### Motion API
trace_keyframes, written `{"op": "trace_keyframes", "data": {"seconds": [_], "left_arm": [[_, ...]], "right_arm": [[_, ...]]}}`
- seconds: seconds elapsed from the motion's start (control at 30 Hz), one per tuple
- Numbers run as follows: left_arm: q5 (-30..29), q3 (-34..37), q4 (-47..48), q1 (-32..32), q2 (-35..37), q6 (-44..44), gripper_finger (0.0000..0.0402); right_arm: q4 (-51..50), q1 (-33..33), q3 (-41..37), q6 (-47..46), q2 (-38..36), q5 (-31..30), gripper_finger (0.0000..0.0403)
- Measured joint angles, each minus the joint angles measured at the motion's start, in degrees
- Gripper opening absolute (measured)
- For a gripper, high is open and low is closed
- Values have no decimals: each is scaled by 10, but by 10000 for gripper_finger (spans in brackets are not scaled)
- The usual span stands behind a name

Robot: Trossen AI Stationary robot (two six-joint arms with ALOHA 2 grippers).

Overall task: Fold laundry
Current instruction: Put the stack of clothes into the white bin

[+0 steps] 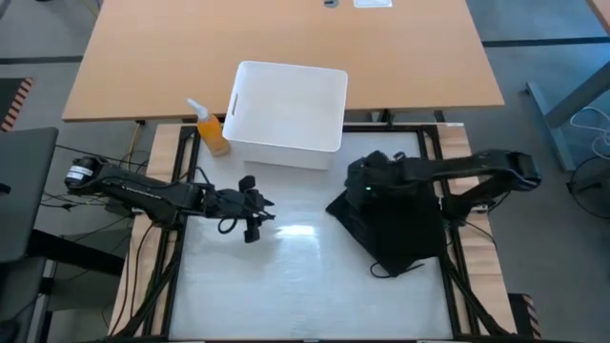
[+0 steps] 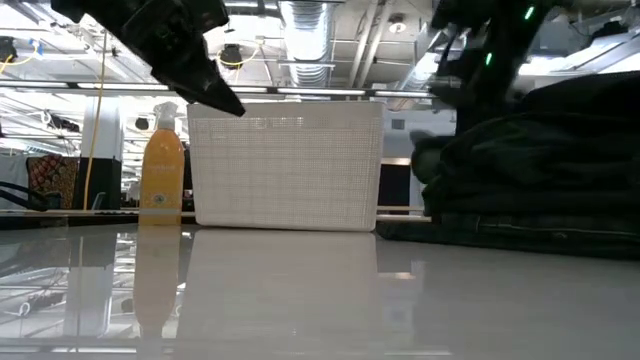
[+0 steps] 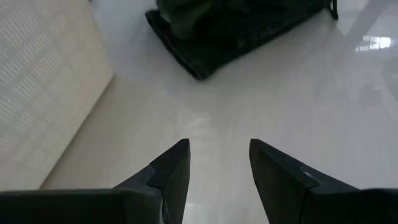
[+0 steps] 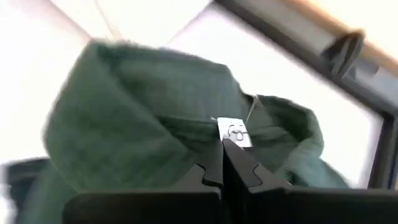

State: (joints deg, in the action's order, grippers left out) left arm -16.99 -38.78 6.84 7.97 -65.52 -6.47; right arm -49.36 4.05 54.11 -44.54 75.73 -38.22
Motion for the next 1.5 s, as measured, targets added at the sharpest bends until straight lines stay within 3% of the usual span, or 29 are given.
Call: {"op": "trace_keyframes", "data": {"seconds": [0.17, 0.23, 0.33, 0.47, 0.77, 1.17, 1.33, 1.43, 1.5], "left_arm": [[-7, 0, -14, -8, -1, -21, 157], [-35, 0, -13, -10, -1, -37, 157], [-89, 0, -32, -20, -6, -42, 157], [-88, -14, -90, -39, -12, 28, 157], [-42, -77, -95, -69, -12, 86, 157], [-42, -77, -50, -69, -12, 53, 157], [-47, -77, -50, -69, -12, 67, 157], [-47, -77, -53, -73, -12, 87, 157], [-46, -77, -57, -80, -12, 96, 157]], "right_arm": [[-1, -48, 21, -1, -100, -54, 20], [-14, -65, 22, -11, -137, -73, 20], [-99, -83, 22, -74, -175, -112, 18], [-184, -98, 22, -161, -198, -142, 20], [-39, -125, 22, -17, -167, -144, 42], [-51, -78, 77, 82, -176, -146, 160], [-173, -76, 65, -68, -176, -103, 190], [-291, -82, 13, -221, -168, -105, 188], [-297, -84, -36, -287, -165, -101, 181]]}}
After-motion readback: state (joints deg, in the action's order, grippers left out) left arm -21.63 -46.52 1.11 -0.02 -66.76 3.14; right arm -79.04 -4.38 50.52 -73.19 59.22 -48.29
